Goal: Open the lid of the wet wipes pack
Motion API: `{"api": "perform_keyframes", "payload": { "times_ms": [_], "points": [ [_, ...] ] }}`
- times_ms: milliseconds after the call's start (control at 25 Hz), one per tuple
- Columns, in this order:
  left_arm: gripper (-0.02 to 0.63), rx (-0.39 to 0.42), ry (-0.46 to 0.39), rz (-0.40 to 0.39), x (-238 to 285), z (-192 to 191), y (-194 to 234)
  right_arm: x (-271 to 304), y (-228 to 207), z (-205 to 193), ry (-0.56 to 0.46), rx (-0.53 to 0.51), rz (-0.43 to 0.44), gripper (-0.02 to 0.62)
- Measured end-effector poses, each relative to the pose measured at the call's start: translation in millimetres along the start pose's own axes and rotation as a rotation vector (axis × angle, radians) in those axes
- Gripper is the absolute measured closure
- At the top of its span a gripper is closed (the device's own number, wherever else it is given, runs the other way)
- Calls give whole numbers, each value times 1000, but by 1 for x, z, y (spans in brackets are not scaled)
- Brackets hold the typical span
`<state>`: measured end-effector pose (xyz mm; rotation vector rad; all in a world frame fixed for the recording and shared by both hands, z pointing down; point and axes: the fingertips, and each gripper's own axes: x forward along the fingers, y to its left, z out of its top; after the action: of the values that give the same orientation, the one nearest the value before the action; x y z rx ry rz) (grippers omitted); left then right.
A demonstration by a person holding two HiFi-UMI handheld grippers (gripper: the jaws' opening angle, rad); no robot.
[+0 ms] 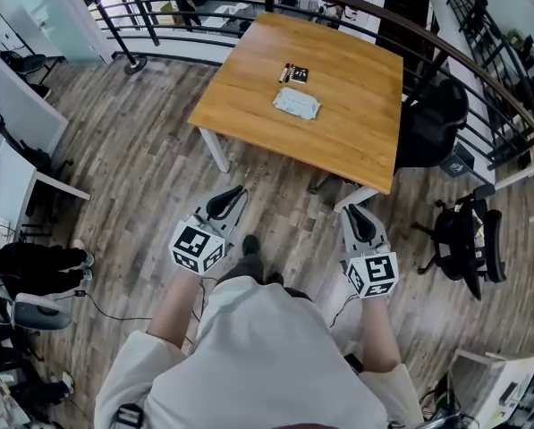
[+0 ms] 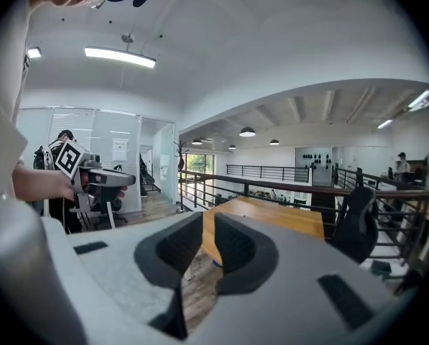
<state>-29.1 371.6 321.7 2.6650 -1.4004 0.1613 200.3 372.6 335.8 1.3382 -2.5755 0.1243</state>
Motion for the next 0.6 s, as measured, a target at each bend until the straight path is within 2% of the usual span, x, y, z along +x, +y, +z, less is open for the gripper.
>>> {"api": "perform_keyframes", "payload": {
  "times_ms": [360,600],
  "points": [
    [498,-22,11,-51,49,-6,52,56,-16,-3,44,19,-37,558],
    [466,3,37,-105,91,-6,99,113,-29,5,72,25,-67,558]
  ]
}}
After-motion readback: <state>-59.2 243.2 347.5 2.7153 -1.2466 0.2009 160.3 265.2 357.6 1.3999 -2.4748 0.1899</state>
